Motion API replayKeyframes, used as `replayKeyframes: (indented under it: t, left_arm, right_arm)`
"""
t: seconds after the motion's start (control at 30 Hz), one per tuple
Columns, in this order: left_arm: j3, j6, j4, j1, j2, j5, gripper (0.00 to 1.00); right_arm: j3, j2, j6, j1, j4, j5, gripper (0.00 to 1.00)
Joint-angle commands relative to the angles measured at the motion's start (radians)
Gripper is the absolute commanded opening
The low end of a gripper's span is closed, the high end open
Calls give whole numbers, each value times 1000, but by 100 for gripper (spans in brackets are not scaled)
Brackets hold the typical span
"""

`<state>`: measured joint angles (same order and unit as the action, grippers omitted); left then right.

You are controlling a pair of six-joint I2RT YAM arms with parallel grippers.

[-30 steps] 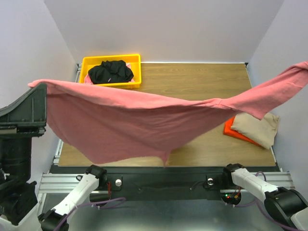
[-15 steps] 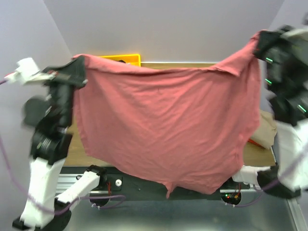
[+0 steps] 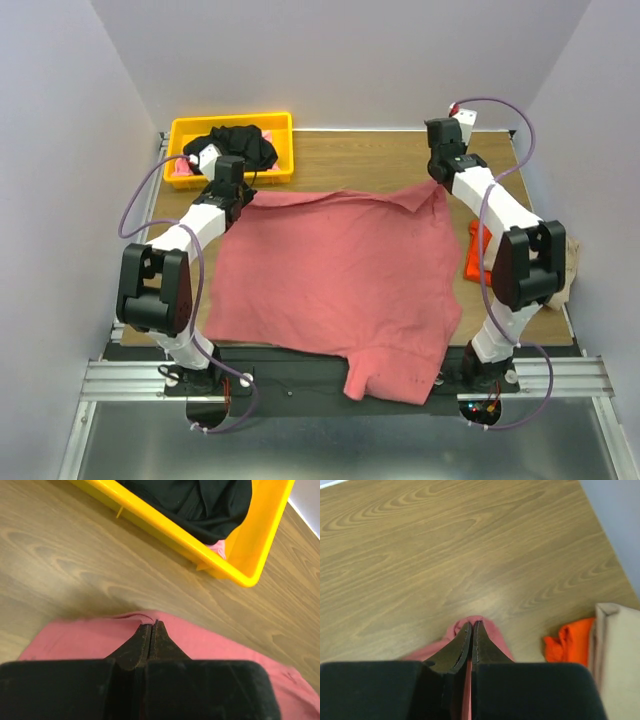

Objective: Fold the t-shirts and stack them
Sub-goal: Flatten the tshirt out, then fold the tshirt

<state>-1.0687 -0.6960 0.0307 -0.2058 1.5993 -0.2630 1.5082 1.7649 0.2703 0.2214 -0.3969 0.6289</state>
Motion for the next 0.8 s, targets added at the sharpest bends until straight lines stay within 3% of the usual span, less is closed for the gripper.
replayKeyframes:
  t: [0.0,0.23,0.53,0.77]
  left_arm:
    - [-45,-22,167,19,30,-7,0]
    - [-36,-30,169,29,82,25,0]
    - [41,-17,147,36,-19,15,0]
    - [58,44,112,80,-33,51,0]
  right_arm:
    - [23,74,59,-10,147,-11,0]
    - [-25,84,104,-10,147,-54,0]
    - [-244,-210,110,-10,135,-149,0]
    - [-417,-402,170,-10,-41,-247,0]
